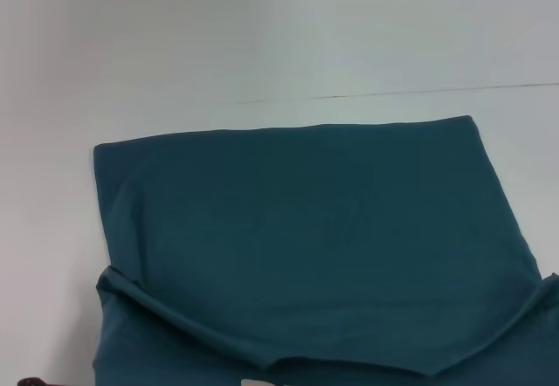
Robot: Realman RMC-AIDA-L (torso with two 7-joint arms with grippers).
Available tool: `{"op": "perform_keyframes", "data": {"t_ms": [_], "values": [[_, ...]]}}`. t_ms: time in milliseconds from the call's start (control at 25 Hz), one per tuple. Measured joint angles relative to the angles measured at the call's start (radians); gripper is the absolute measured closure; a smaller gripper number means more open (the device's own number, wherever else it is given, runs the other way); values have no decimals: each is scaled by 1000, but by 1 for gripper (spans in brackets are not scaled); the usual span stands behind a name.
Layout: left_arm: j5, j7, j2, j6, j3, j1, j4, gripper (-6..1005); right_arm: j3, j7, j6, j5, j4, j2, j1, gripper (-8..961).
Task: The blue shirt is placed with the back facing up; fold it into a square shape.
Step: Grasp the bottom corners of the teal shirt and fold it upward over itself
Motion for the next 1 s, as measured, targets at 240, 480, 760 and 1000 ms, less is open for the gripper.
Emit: {"op": "perform_keyframes", "data": {"t_ms": [240,480,760,1000], "values": [[-9,-14,7,2,-41,-25,2,995,68,8,-14,3,2,-13,39,899],[-13,-52,15,-24,-193,-148,-3,996,123,60,39,6,9,-47,192,898],[-39,-146,10,-262,-222,-304,-32,996,119,100,284,7,104,-91,419,896],[-112,-157,3,-524,-201,-381,-105,995,87,26,606,10,209,-97,569,894]]}}
